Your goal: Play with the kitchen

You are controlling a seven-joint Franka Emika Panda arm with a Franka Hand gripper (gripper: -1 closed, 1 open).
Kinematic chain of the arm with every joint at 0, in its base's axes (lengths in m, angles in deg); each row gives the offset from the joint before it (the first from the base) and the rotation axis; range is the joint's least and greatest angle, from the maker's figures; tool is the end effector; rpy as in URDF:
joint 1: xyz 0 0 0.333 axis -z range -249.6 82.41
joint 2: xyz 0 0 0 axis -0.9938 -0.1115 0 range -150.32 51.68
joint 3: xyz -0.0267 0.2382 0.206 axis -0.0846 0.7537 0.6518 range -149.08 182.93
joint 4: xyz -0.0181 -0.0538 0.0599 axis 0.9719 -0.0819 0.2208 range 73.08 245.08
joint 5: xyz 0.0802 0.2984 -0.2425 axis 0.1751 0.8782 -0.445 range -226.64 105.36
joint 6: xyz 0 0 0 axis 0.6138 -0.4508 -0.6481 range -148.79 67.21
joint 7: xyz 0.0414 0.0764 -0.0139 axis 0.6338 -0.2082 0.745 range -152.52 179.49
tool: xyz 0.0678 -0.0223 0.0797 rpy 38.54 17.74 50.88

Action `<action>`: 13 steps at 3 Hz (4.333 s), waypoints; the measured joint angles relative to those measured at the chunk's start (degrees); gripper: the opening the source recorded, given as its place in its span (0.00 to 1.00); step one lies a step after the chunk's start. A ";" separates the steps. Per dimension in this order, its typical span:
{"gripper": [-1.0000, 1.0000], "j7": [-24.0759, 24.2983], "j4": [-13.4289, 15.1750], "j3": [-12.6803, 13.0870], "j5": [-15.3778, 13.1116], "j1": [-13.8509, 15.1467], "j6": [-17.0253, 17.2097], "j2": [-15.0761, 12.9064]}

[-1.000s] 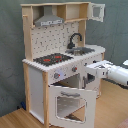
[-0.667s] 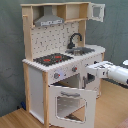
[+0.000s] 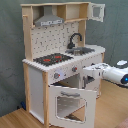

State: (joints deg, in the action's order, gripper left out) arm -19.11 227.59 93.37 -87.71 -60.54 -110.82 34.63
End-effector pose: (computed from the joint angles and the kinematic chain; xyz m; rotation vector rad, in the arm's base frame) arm 0.2453 0.3373 0.3829 0.6783 1.4478 0.5462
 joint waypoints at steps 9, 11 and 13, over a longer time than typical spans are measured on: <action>0.00 10.26 -12.10 6.92 0.35 25.47 -20.45 0.01; 0.00 22.58 -12.16 6.92 0.41 25.47 -20.46 0.01; 0.00 35.22 -12.21 6.92 0.43 25.48 -20.46 0.01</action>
State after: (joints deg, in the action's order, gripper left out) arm 16.10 215.38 100.29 -87.28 -35.07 -131.28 34.64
